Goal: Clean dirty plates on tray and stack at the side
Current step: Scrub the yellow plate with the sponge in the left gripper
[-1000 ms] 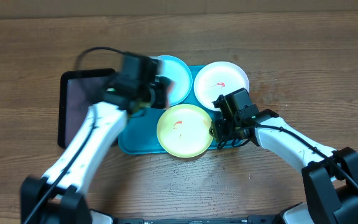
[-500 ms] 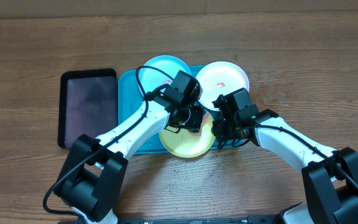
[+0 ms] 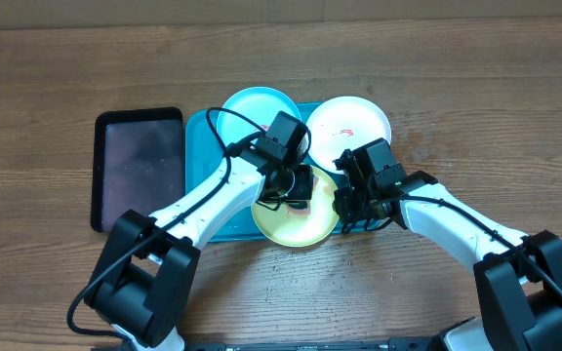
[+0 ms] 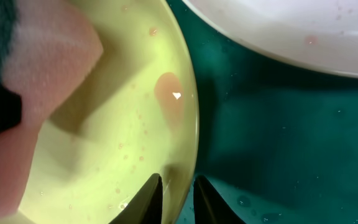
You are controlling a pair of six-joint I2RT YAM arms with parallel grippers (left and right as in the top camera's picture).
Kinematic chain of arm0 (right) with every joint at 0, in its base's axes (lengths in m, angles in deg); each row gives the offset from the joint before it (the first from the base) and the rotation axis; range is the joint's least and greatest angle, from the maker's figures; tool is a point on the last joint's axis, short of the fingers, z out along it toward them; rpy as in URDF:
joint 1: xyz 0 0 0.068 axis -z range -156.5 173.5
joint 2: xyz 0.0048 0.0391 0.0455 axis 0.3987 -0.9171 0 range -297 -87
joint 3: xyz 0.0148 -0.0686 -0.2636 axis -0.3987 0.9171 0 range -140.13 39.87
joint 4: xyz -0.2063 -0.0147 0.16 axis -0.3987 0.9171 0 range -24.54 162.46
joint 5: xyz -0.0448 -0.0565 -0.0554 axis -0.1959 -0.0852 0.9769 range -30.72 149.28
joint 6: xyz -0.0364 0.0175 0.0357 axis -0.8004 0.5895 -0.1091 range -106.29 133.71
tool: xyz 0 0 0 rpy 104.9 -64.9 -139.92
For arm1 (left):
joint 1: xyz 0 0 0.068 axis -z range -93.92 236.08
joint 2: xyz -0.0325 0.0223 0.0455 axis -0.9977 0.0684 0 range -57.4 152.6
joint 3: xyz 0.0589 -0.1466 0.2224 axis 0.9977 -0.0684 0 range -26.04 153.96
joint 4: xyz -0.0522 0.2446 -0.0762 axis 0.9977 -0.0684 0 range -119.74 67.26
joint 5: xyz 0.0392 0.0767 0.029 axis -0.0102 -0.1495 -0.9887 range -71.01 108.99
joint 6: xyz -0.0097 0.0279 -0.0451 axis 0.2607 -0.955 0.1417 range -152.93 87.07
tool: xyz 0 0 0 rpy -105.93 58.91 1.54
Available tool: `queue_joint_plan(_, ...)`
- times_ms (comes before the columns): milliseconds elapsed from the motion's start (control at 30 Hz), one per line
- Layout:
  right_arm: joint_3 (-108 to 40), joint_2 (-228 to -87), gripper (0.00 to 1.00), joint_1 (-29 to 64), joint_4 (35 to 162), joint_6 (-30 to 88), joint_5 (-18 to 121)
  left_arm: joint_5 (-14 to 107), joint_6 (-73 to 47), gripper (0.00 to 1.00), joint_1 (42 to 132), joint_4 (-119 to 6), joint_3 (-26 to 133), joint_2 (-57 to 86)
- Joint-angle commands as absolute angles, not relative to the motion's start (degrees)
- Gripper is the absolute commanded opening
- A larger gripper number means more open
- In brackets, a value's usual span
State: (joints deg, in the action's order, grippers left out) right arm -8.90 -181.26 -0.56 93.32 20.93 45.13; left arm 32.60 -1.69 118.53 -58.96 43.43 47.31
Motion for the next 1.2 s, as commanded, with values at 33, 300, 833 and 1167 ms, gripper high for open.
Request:
queue_joint_plan(33, -10.43, -181.21, 0.19, -0.67, 93.36, 20.5, 45.79, 25.49, 2.53, 0.04, 119.23, -58.66, 43.5, 49.1)
queue_joint_plan(300, -10.45, -181.21, 0.19, -0.67, 92.81, 20.52, 45.98, 27.79, 5.61, 0.04, 119.18, -57.46, 43.5, 52.23)
queue_joint_plan(833, -10.45, -181.21, 0.19, -0.67, 93.19, 20.52, 46.0, 19.04, 28.06, 0.04, 119.14, -68.67, 45.83, 52.2)
queue_joint_plan(1167, -10.45, -181.21, 0.19, -0.67, 93.25, 20.54, 46.4, 28.38, 21.22, 0.04, 120.19, -66.81, 46.99, 52.2)
